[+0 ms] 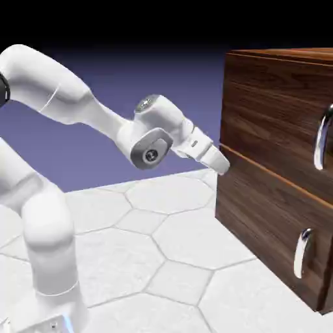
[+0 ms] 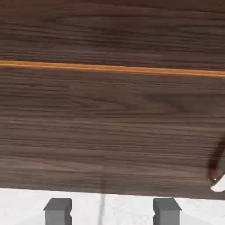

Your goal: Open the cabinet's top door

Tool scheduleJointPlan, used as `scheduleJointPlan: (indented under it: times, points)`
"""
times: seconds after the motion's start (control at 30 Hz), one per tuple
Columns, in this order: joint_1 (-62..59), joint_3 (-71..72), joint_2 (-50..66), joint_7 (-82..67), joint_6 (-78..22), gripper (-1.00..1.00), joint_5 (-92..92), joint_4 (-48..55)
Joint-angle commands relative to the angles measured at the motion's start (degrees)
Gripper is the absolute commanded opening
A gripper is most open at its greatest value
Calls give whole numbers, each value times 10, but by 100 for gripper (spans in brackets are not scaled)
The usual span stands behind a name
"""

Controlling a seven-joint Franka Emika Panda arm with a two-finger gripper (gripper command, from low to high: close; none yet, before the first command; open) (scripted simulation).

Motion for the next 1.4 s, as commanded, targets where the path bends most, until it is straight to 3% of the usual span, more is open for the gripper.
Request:
scheduleJointPlan:
  times: [0.0, 1.37]
  points:
    - [10, -12, -4, 17, 0, 0, -25, 7]
    - [435, -484, -175, 698, -8, 0, -1047, 282]
